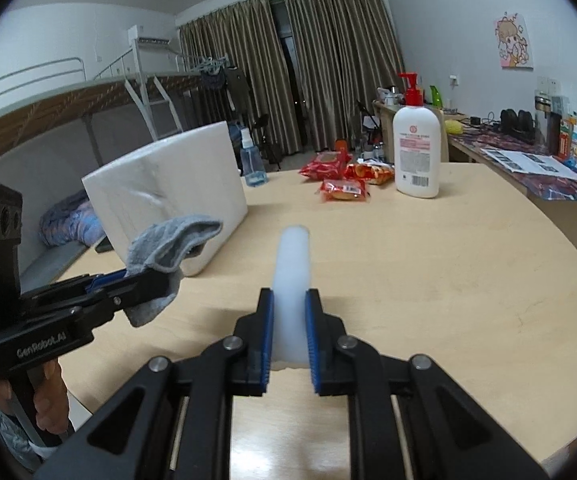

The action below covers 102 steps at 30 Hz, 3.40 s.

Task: Organize soft objects
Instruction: 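Lift the grey sock and white strip up off the table with both grippers, then carry the grey sock and white strip over the white foam box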

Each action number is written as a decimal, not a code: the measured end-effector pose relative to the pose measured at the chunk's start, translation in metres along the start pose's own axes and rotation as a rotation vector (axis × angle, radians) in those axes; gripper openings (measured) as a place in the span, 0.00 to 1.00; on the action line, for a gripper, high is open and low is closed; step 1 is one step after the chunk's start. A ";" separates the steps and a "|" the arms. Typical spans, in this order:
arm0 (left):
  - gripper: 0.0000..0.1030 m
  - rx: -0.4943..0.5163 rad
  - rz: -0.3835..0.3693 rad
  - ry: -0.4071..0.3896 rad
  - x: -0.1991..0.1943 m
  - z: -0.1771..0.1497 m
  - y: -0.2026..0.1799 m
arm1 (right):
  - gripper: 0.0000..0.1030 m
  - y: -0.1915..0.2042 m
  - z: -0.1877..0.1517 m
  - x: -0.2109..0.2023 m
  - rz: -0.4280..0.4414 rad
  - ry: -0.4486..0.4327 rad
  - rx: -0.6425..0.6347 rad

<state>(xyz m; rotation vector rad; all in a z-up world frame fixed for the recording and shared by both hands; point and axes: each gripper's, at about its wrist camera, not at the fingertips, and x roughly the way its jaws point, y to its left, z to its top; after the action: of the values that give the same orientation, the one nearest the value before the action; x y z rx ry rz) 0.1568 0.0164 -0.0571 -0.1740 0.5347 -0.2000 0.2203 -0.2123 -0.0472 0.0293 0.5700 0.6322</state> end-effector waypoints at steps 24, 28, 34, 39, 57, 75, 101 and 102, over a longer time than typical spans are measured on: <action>0.24 0.062 0.101 -0.110 -0.054 0.005 -0.017 | 0.20 0.048 0.007 -0.033 -0.002 -0.131 -0.112; 0.24 0.068 0.135 -0.134 -0.069 0.005 -0.020 | 0.20 0.054 0.009 -0.041 0.017 -0.155 -0.122; 0.24 0.050 0.193 -0.163 -0.090 0.006 -0.019 | 0.20 0.071 0.012 -0.053 0.046 -0.182 -0.148; 0.24 0.046 0.265 -0.200 -0.109 0.004 -0.015 | 0.20 0.083 0.012 -0.061 0.065 -0.199 -0.164; 0.24 0.032 0.357 -0.301 -0.180 -0.002 -0.009 | 0.20 0.127 0.017 -0.088 0.116 -0.281 -0.242; 0.24 0.024 0.369 -0.309 -0.190 0.001 -0.006 | 0.20 0.142 0.019 -0.082 0.125 -0.298 -0.277; 0.24 0.016 0.391 -0.293 -0.162 0.034 0.019 | 0.20 0.149 0.055 -0.052 0.162 -0.278 -0.282; 0.24 0.016 0.391 -0.294 -0.161 0.037 0.021 | 0.20 0.149 0.057 -0.051 0.161 -0.278 -0.283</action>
<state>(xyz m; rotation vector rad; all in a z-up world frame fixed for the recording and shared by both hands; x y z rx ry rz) 0.0436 0.0783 0.0478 -0.0784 0.2663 0.2011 0.1341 -0.1119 0.0554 -0.1023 0.2073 0.8450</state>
